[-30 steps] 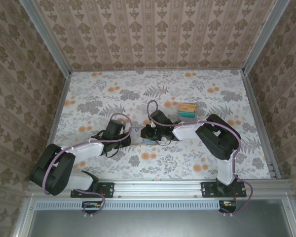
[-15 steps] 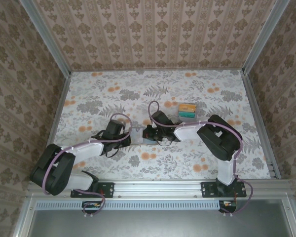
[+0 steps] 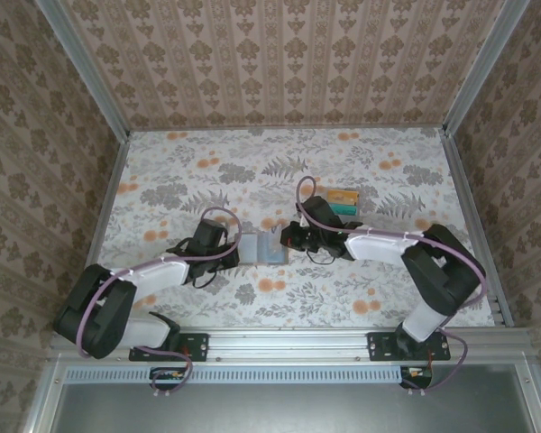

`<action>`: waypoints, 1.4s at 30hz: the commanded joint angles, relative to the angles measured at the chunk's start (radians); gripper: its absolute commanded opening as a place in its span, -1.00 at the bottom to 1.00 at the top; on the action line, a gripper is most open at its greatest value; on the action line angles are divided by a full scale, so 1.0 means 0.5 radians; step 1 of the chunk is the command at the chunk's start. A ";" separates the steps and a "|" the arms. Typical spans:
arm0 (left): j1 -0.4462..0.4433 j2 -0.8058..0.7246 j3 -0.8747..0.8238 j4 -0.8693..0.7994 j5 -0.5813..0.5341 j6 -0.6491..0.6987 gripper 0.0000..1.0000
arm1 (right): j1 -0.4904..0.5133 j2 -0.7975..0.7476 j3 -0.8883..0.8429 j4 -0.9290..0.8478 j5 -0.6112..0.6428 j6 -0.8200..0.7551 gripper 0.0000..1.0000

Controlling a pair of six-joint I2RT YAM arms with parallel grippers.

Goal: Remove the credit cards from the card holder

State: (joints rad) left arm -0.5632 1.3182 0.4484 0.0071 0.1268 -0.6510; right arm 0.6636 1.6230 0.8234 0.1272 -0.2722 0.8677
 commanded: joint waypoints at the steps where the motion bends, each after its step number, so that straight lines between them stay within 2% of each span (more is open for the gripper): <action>1: -0.003 -0.043 0.006 -0.118 -0.016 0.025 -1.00 | -0.002 -0.198 0.028 -0.261 0.081 -0.185 -1.00; 6: -0.003 -0.105 0.003 -0.092 0.031 0.056 -1.00 | -0.002 -0.420 0.183 -0.704 0.271 -0.570 -1.00; 7: -0.003 -0.124 -0.007 -0.073 0.048 0.063 -0.94 | -0.002 -0.448 0.217 -0.792 0.313 -0.644 -1.00; 9: -0.006 -0.177 -0.031 -0.019 0.087 0.067 -0.64 | -0.002 -0.527 0.283 -0.957 0.407 -0.823 -1.00; 12: -0.009 -0.280 -0.061 0.010 0.129 0.073 -0.48 | -0.002 -0.629 0.305 -1.049 0.506 -1.090 -1.00; 17: -0.028 -0.515 -0.126 0.004 0.155 0.040 -0.04 | -0.002 -0.805 0.274 -1.143 0.690 -1.628 -1.00; 19: -0.033 -0.608 -0.166 0.001 0.151 0.024 0.19 | -0.005 -0.857 0.259 -1.172 0.749 -1.831 -1.00; 20: -0.036 -0.660 -0.180 -0.008 0.150 0.017 0.38 | -0.007 -0.882 0.245 -1.178 0.806 -1.953 -1.00; 25: -0.042 -0.863 -0.218 -0.055 0.124 0.007 0.82 | -0.040 -0.940 0.217 -1.249 0.994 -2.484 -1.00; 29: -0.045 -0.961 -0.246 -0.056 0.117 -0.003 0.85 | -0.060 -0.889 0.246 -1.401 1.053 -2.838 -1.00; 34: -0.045 -0.989 -0.264 -0.051 0.116 -0.019 0.85 | -0.063 -0.879 0.199 -1.407 1.134 -3.172 -1.00; 39: -0.049 -0.990 -0.274 -0.028 0.127 -0.031 0.85 | -0.086 -0.819 0.087 -1.341 1.259 -3.469 -1.00; 42: -0.049 -0.994 -0.277 -0.021 0.124 -0.034 0.85 | -0.102 -0.786 -0.006 -1.181 1.332 -3.588 -1.00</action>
State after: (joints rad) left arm -0.5819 0.8371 0.3206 -0.0151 0.1871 -0.6559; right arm 0.6228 1.2125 0.8600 -0.5064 0.3218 -0.7975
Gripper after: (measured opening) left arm 0.925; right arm 0.067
